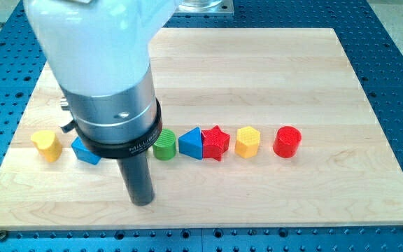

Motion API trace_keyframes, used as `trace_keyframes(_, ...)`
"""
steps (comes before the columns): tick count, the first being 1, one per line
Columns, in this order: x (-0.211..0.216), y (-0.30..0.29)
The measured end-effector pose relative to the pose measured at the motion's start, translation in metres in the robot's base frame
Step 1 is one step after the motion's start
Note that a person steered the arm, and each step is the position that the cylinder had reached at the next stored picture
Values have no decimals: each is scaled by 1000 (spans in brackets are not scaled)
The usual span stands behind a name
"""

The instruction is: Push the green circle vertical to the blue triangle

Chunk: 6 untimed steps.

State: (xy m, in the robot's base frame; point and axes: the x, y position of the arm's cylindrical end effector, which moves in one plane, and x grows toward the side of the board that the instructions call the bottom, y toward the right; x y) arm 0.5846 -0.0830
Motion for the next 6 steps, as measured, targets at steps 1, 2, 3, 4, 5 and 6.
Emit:
trace_keyframes(1, -10, 14)
trace_keyframes(2, -21, 19)
trace_keyframes(3, -39, 19)
trace_keyframes(4, -63, 19)
trace_keyframes(5, -76, 28)
trace_keyframes(6, -114, 36)
